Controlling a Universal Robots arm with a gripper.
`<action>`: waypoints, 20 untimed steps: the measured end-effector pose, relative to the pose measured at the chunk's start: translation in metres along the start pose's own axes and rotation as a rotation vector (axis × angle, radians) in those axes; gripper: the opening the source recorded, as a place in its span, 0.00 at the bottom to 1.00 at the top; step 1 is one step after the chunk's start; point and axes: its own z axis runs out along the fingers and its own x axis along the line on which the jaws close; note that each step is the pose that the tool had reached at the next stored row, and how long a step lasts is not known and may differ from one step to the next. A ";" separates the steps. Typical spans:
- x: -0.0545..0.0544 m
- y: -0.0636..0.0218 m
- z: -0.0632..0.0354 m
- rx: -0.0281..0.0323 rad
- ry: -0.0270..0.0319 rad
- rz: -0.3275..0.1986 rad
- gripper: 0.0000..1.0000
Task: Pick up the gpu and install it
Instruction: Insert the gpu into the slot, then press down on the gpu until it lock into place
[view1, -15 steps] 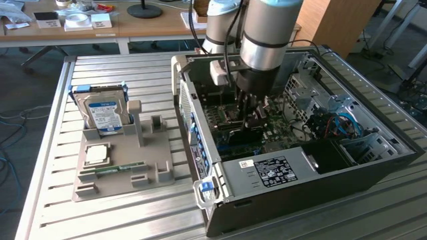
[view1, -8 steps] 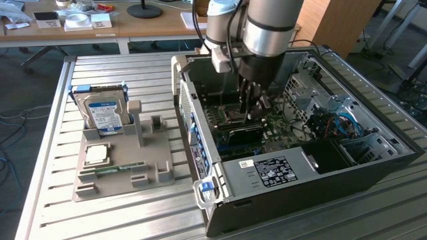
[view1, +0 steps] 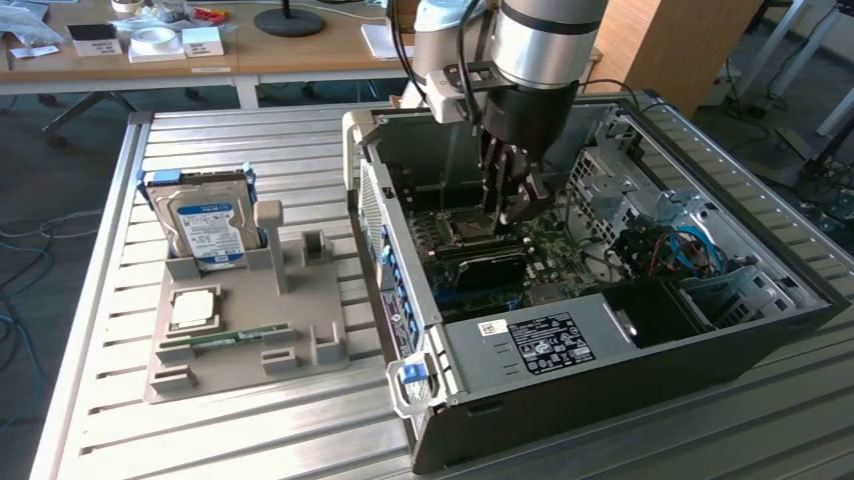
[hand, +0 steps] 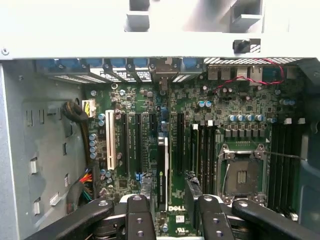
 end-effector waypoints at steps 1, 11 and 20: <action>0.000 0.0000 -0.0001 0.0000 0.0002 0.000 0.40; 0.000 0.0000 -0.0001 -0.0001 0.0002 0.000 0.40; 0.000 0.0000 -0.0001 0.0000 0.0002 0.000 0.11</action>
